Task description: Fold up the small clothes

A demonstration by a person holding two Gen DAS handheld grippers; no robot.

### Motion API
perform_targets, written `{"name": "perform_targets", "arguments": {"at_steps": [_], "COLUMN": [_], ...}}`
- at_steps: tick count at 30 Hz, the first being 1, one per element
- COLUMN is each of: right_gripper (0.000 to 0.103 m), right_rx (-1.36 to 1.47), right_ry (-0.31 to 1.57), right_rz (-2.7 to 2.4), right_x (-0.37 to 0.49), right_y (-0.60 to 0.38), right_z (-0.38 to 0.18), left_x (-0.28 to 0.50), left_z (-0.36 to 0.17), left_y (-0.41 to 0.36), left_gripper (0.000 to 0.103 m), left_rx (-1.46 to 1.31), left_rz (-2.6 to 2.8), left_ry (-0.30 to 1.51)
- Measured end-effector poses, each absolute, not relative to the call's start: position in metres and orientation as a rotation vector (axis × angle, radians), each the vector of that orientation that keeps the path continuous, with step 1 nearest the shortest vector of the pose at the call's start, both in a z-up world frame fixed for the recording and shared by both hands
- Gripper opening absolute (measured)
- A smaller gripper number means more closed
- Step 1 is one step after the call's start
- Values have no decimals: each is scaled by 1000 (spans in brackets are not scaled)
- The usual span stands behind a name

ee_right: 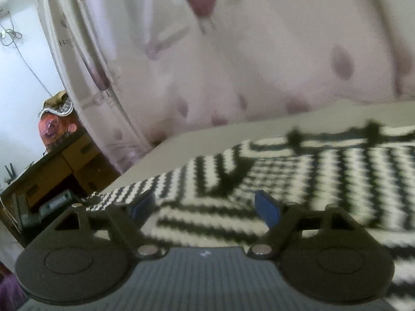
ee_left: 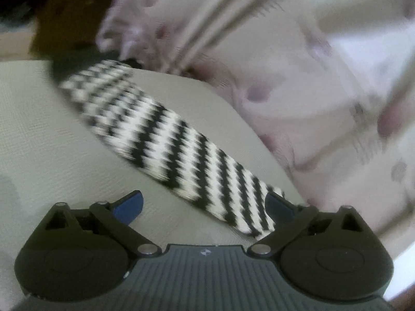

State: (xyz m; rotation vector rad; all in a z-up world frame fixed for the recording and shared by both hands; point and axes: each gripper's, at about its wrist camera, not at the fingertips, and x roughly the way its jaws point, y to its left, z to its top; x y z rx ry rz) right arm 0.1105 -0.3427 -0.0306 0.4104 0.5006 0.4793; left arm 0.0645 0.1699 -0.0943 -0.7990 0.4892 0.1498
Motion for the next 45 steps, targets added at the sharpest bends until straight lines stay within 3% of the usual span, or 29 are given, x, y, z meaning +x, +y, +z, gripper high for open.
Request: {"name": "perform_targets", "arguments": {"at_steps": [6, 14, 16, 17, 18, 19, 24, 31, 39, 45], "right_gripper": [84, 84, 84, 84, 84, 84, 84, 84, 84, 84], "right_rx": [508, 624, 633, 636, 637, 635, 625, 713, 759, 833], "right_ry": [479, 450, 455, 453, 451, 449, 431, 423, 446, 414], "right_rz": [357, 255, 239, 234, 231, 225, 172, 9, -124, -117], "right_x": [51, 12, 8, 6, 4, 2, -6, -18, -21, -25], "right_y": [-404, -440, -442, -443, -445, -446, -462, -511, -558, -570], "right_z": [-35, -49, -52, -53, -54, -54, -55, -70, -90, -114], "left_x": [57, 102, 108, 111, 116, 122, 133, 156, 194, 200], "left_z": [-95, -95, -96, -98, -102, -108, -91, -13, 51, 57], "left_y": [246, 294, 295, 295, 296, 298, 279, 195, 38, -104], "left_gripper": [90, 85, 72, 49, 11, 7, 6, 6, 6, 6], "left_rx": [-976, -964, -943, -934, -929, -935, -861, -744, -666, -585], "left_rz": [294, 256, 265, 278, 282, 285, 311, 116, -204, -423], "left_ry": [451, 495, 498, 501, 516, 543, 479, 405, 430, 493]}}
